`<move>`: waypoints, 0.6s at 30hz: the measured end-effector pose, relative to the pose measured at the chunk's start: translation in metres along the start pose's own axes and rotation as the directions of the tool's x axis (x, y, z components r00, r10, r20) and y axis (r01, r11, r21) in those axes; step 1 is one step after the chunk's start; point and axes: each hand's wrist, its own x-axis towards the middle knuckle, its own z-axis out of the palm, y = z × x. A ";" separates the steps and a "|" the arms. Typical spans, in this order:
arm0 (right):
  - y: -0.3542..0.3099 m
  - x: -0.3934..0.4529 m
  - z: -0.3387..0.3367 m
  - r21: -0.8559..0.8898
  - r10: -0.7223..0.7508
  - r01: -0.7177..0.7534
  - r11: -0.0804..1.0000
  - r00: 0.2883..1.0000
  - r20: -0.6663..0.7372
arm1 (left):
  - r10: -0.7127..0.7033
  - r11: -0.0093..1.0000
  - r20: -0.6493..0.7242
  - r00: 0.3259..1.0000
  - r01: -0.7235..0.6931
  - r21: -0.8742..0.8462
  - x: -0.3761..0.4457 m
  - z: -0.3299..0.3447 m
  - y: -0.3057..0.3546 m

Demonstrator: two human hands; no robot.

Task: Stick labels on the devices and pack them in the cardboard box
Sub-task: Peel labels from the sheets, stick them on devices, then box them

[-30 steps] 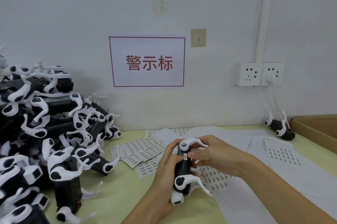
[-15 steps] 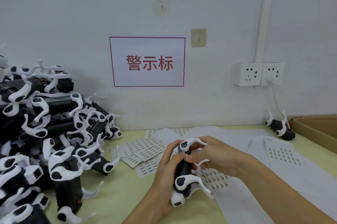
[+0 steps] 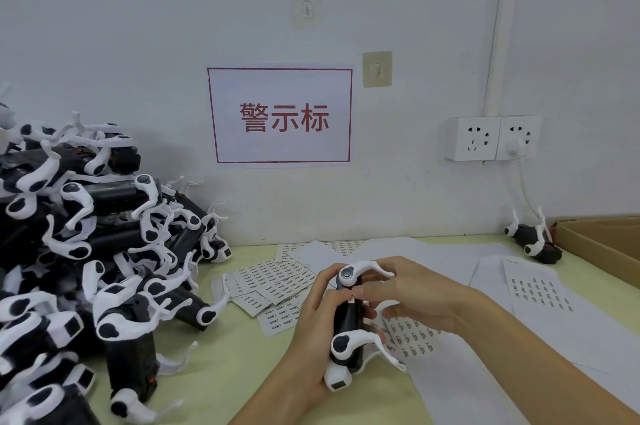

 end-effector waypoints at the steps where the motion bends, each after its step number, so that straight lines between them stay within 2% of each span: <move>1: 0.000 0.001 0.000 0.016 -0.001 0.001 1.000 1.000 -0.010 | -0.008 1.000 -0.002 1.000 0.008 -0.008 0.001 -0.001 0.000; 10: 0.005 0.001 -0.006 0.084 0.012 -0.014 0.996 1.000 0.023 | 0.026 0.996 0.087 0.996 -0.018 -0.091 -0.003 0.000 0.001; 18: 0.003 0.000 -0.007 -0.015 0.001 -0.001 1.000 1.000 0.001 | 0.028 0.999 0.116 0.993 -0.023 -0.040 -0.002 -0.001 -0.001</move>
